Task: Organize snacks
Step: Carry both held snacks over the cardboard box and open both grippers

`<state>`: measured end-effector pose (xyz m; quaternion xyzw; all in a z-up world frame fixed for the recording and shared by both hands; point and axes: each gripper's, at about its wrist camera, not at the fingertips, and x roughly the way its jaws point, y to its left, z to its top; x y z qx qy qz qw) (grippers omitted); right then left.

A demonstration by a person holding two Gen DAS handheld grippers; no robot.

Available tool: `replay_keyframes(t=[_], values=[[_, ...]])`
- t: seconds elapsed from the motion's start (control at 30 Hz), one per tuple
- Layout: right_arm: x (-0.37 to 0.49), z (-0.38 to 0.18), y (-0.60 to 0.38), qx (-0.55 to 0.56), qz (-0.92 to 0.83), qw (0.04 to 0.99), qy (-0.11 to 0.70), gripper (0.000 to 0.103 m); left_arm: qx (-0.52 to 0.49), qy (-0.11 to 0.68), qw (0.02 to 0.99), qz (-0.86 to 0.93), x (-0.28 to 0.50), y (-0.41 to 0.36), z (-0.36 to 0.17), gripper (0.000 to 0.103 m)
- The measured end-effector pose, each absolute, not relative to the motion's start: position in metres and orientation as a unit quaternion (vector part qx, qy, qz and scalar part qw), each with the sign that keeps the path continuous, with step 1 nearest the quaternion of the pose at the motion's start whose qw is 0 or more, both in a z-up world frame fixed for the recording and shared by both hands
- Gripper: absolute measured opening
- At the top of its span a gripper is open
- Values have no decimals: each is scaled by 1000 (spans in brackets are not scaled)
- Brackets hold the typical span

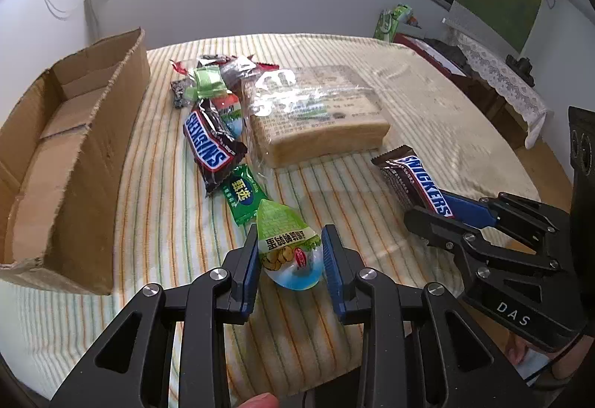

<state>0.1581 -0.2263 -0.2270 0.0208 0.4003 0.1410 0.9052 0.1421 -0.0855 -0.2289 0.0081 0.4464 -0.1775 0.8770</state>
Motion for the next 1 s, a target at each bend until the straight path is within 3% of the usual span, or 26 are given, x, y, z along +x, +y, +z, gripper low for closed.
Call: replay_keyframes(t=[0.53, 1.0], values=[[157, -174, -205, -7, 143, 922, 359, 30, 5, 372, 913, -166, 140, -50, -160, 30], [188, -128, -74, -69, 229, 917, 321, 30, -30, 329, 942, -59, 152, 64, -130, 30]])
